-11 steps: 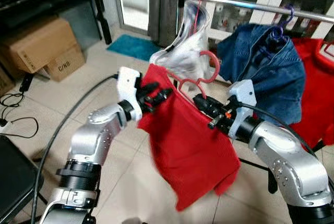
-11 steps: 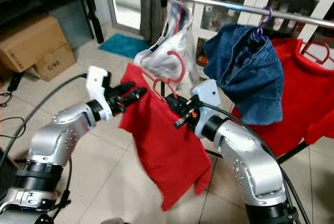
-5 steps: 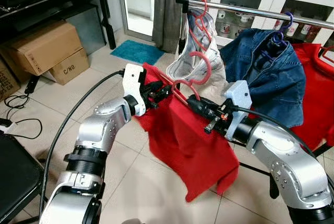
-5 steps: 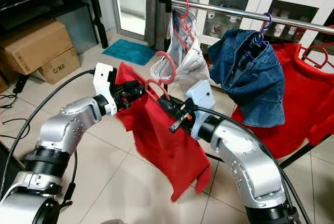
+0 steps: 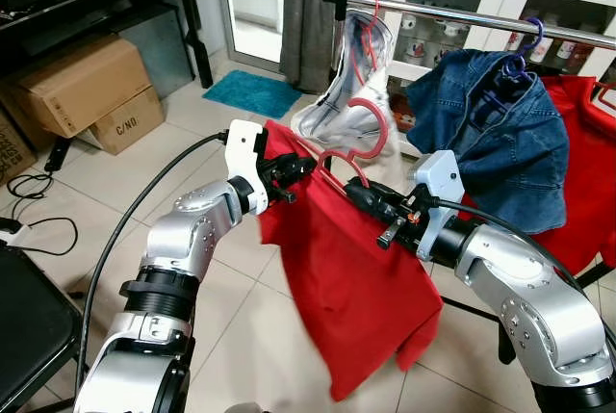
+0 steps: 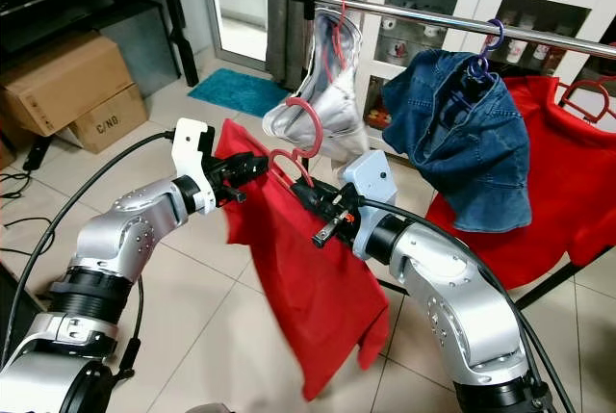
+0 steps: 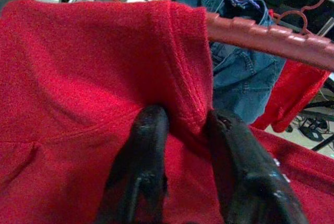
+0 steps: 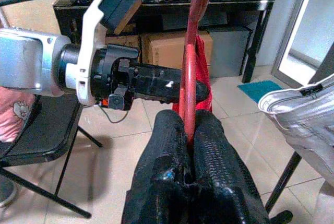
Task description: Hang hanger
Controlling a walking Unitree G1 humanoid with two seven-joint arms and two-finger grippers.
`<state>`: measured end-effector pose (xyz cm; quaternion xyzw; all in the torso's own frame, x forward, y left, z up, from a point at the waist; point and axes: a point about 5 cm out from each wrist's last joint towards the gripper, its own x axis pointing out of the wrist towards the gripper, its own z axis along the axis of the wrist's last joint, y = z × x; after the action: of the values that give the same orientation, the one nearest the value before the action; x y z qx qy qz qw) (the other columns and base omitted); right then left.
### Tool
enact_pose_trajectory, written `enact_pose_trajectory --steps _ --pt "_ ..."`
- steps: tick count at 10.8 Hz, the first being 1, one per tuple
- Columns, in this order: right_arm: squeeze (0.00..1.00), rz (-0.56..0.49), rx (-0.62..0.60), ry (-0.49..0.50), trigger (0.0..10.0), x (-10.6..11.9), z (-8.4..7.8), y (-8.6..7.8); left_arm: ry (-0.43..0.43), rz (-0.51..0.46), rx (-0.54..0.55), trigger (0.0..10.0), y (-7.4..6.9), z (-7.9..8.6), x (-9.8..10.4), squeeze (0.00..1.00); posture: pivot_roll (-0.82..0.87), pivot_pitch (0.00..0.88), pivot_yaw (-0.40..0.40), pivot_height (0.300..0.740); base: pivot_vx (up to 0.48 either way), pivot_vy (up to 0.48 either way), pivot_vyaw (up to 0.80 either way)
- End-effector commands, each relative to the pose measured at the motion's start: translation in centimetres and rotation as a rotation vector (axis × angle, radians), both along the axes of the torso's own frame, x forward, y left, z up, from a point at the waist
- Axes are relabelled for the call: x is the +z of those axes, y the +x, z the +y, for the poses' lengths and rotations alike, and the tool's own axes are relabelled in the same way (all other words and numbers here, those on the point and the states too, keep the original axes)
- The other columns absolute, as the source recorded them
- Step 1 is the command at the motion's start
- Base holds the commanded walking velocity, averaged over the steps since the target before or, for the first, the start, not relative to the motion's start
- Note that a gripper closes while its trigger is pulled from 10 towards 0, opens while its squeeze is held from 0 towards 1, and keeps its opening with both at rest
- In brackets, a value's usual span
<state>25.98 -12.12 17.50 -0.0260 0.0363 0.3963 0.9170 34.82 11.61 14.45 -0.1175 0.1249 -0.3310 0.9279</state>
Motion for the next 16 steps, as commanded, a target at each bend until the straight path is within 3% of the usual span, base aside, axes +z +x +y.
enact_pose_trajectory --steps 1,6,8,12,14,15,16 --pt "0.0 -0.069 0.042 0.023 0.0 1.3 0.4 -0.4 0.02 0.01 0.023 0.0 0.3 0.3 -0.1 0.0 0.03 0.0 0.03 0.74 0.0 0.0 0.0" --pt "0.0 -0.055 0.014 0.015 0.0 1.2 0.1 0.0 0.024 -0.009 0.102 0.0 0.5 1.2 -0.1 0.0 0.04 0.0 0.017 0.74 0.0 0.0 0.0" --pt "0.0 -0.013 -0.137 -0.091 0.0 -0.2 -1.4 1.2 0.035 -0.064 0.171 0.0 0.1 2.3 0.8 0.0 0.04 0.0 0.017 0.74 0.0 0.0 0.0" --pt "0.0 0.002 -0.252 -0.18 0.0 -0.9 -3.1 2.2 0.089 -0.155 0.196 0.0 -0.9 3.1 2.9 0.0 0.05 0.0 0.01 0.74 0.0 0.0 0.0" --pt "0.0 -0.018 -0.134 -0.192 0.0 -0.9 -3.1 1.5 0.187 -0.236 0.35 0.0 -0.1 5.3 4.2 0.0 0.06 0.0 0.01 0.74 0.0 0.0 0.0" --pt "0.0 -0.002 -0.001 -0.193 0.0 -1.2 -3.3 0.3 0.329 -0.308 0.493 0.0 1.0 8.2 5.4 0.0 0.06 0.0 0.011 0.74 0.0 0.0 0.0" --pt "0.0 0.015 0.041 -0.195 0.0 -1.5 -3.5 -0.1 0.385 -0.34 0.533 0.0 1.4 9.2 6.1 0.0 0.06 0.0 0.012 0.74 0.0 0.0 0.0"
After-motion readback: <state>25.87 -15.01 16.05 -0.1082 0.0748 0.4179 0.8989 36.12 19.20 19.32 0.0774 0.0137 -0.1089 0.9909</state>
